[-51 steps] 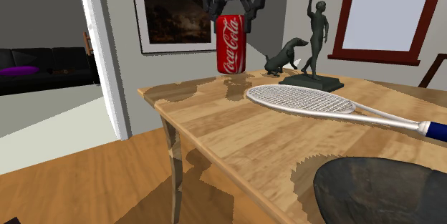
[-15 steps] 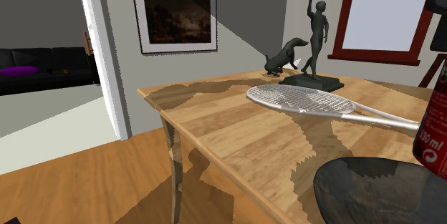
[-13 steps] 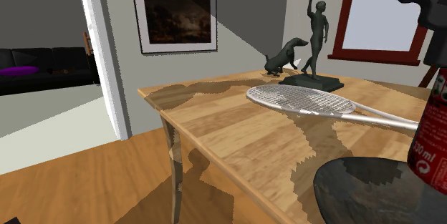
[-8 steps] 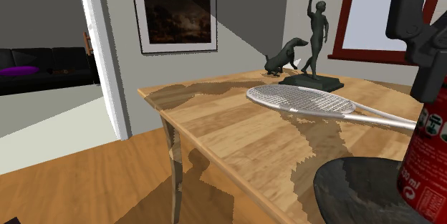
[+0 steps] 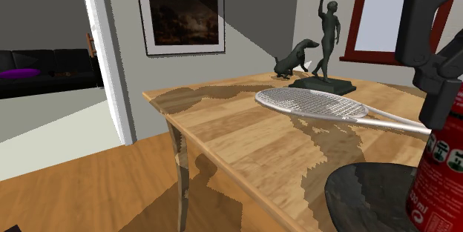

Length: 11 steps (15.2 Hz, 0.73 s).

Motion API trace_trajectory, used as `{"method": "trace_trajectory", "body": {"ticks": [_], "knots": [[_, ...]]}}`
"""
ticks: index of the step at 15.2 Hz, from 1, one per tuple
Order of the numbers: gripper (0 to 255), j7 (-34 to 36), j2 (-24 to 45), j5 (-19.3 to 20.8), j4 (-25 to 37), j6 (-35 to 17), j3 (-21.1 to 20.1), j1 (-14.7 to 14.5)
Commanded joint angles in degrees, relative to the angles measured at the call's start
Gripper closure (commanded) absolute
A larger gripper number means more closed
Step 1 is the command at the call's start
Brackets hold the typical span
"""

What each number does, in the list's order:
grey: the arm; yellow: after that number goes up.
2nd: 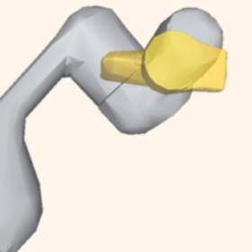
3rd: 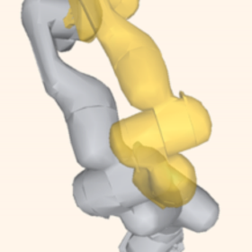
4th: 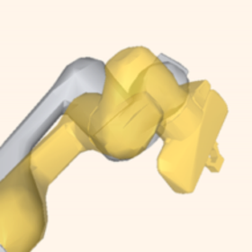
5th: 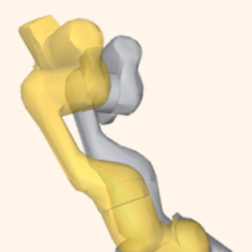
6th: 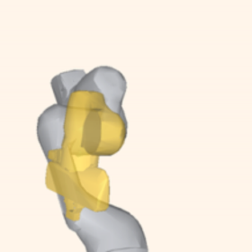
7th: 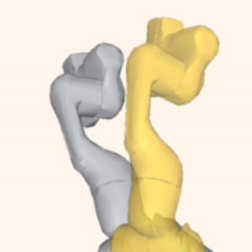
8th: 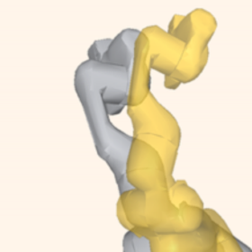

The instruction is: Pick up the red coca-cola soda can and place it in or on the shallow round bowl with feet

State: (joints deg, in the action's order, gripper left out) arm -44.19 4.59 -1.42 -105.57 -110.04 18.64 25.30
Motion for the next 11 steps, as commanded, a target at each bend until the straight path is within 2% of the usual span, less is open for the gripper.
{"method": "trace_trajectory", "body": {"ticks": [1, 2, 3, 8, 11], "knots": [[255, 0.00, -0.02, 0.00, 0.00, -0.03, 0.00, 0.00], [255, 0.00, -0.02, 0.00, 0.00, -0.03, 0.00, 0.00], [0, 0.00, -0.02, 0.00, 0.00, -0.03, 0.00, 0.00], [0, -0.01, -0.01, 0.00, 0.01, -0.02, 0.00, 0.00], [0, 0.18, -0.69, 0.26, 4.99, 5.60, 0.02, -0.02]]}}
